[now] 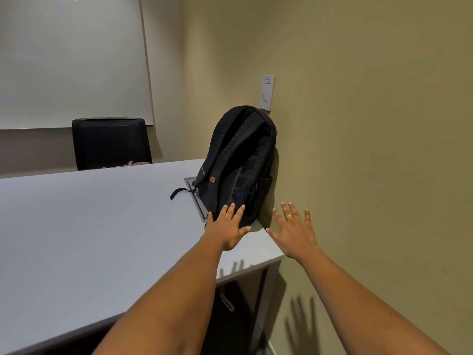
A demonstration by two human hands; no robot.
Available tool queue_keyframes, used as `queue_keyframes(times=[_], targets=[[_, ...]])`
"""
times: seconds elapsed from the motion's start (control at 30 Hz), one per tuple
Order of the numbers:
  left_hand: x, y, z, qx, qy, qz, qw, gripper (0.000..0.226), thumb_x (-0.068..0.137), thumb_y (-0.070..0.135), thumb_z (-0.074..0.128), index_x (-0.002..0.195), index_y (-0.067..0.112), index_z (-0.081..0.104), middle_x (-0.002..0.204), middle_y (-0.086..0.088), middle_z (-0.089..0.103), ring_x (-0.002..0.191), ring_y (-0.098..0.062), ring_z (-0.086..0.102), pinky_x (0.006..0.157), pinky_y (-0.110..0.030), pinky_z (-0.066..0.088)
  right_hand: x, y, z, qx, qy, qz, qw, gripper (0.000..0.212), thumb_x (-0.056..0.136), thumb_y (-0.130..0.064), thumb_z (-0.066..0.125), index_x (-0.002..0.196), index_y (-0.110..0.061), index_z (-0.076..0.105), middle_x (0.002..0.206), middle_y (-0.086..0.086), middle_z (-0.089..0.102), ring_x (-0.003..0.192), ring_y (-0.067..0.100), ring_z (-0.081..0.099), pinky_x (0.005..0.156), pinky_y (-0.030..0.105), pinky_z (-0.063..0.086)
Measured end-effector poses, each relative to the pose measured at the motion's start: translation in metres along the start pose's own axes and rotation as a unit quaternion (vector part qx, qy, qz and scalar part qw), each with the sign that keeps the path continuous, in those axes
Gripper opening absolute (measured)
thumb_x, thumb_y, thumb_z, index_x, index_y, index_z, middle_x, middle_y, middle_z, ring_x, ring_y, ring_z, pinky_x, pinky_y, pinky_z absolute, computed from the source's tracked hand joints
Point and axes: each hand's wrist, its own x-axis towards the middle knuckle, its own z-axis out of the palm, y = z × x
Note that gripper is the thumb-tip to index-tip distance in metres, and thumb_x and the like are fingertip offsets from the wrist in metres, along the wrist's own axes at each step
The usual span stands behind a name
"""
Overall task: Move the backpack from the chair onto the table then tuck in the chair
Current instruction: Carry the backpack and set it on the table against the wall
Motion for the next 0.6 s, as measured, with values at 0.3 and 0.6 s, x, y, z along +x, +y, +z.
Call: queue_keyframes(times=[0.3,0.6], targets=[[-0.115,0.045,0.020,0.034,-0.022,-0.003,0.999,0.065,0.093,0.054,0.021,0.146,0.027,-0.006,0.158,-0.005,-0.007,0.145,-0.025,-0.007,0.114,-0.054,-0.003,-0.124,0.013,-0.010,0.019,-0.015,0.019,1.000,0.062,0.094,-0.053,0.025,0.146,-0.023,0.011,0.157,0.005,0.005,0.143,0.023,-0.002,0.112,0.052,0.001],[-0.210,0.053,0.038,0.038,-0.054,0.065,0.996,0.066,0.093,0.054,0.021,0.146,0.026,-0.006,0.158,-0.005,-0.007,0.145,-0.024,-0.008,0.114,-0.055,-0.002,-0.233,-0.006,-0.015,0.026,-0.032,0.096,0.995,0.061,0.095,-0.053,0.023,0.146,-0.022,0.013,0.157,0.006,0.008,0.143,0.023,0.001,0.112,0.053,0.003]])
